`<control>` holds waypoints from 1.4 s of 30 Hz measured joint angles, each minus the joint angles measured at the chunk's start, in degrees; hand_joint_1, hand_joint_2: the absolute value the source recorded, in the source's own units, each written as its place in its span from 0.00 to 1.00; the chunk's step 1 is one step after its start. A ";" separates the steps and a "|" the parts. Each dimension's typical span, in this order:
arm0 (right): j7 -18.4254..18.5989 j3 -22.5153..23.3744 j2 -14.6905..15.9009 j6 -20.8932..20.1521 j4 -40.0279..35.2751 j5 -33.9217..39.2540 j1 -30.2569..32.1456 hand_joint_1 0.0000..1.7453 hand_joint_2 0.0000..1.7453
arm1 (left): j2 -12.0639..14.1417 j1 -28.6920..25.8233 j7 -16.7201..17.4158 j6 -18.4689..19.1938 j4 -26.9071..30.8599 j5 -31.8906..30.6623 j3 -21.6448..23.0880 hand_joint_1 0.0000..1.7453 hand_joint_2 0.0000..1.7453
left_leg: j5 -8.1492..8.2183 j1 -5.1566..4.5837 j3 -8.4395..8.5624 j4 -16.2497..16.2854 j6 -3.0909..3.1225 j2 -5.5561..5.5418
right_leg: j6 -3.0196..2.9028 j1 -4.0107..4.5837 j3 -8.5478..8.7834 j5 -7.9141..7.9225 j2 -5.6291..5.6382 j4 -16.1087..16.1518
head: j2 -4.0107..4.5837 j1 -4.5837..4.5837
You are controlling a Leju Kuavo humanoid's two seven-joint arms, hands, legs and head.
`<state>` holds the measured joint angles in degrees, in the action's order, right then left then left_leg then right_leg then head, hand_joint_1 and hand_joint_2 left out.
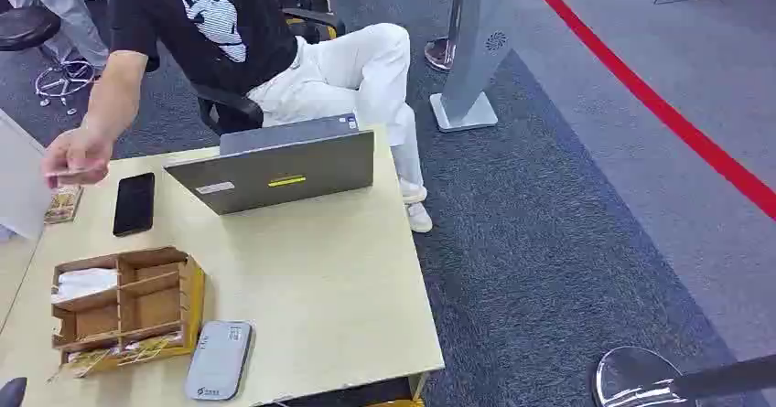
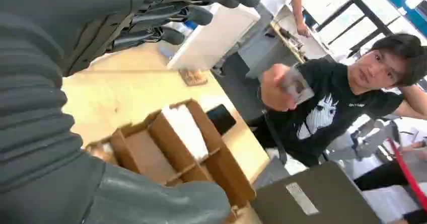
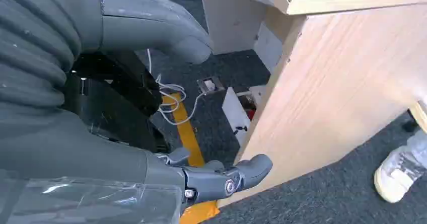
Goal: Pass the card to the sensor for recognition and then transmit it.
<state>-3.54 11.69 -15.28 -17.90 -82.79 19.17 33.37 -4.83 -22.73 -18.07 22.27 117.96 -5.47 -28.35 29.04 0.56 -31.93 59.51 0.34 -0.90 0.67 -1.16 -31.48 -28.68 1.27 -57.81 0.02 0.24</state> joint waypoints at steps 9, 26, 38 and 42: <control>1.31 2.06 -1.25 -2.84 -1.75 -1.20 1.07 0.00 1.00 | 16.98 12.10 6.40 -11.80 -0.53 -25.11 11.91 0.00 1.00 | -0.01 0.02 0.03 0.01 -0.02 0.10 | -0.05 0.03 -0.05 0.04 0.11 0.00 | 0.00 0.00; 3.61 3.76 -1.86 -4.31 -4.55 -1.16 3.11 0.00 1.00 | 32.94 22.31 13.88 -26.32 -2.56 -50.42 24.04 1.00 1.00 | -0.02 0.04 0.00 0.01 -0.03 0.17 | -0.08 0.04 -0.06 0.06 0.18 -0.01 | 0.00 -0.04; 5.22 4.61 -1.90 -3.08 -6.10 -0.17 4.25 0.00 1.00 | 40.30 23.96 17.64 -33.02 -5.07 -60.51 28.26 1.00 1.00 | -0.04 0.04 -0.01 0.01 -0.06 0.19 | -0.10 0.05 -0.05 0.07 0.20 -0.02 | 0.00 -0.02; 5.35 4.63 -1.90 -2.54 -6.45 0.04 4.41 0.00 1.00 | 40.72 24.01 17.66 -33.20 -5.38 -60.49 28.63 1.00 1.00 | -0.04 0.04 -0.01 0.01 -0.06 0.19 | -0.10 0.05 -0.01 0.07 0.20 -0.02 | 0.00 -0.02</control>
<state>1.81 16.33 -17.18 -20.44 -89.24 19.21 37.77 35.89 1.29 -0.42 -10.93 112.59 -65.96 0.28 29.00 0.60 -31.94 59.51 0.28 -0.71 0.57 -1.11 -31.49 -28.61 1.47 -57.83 0.02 0.22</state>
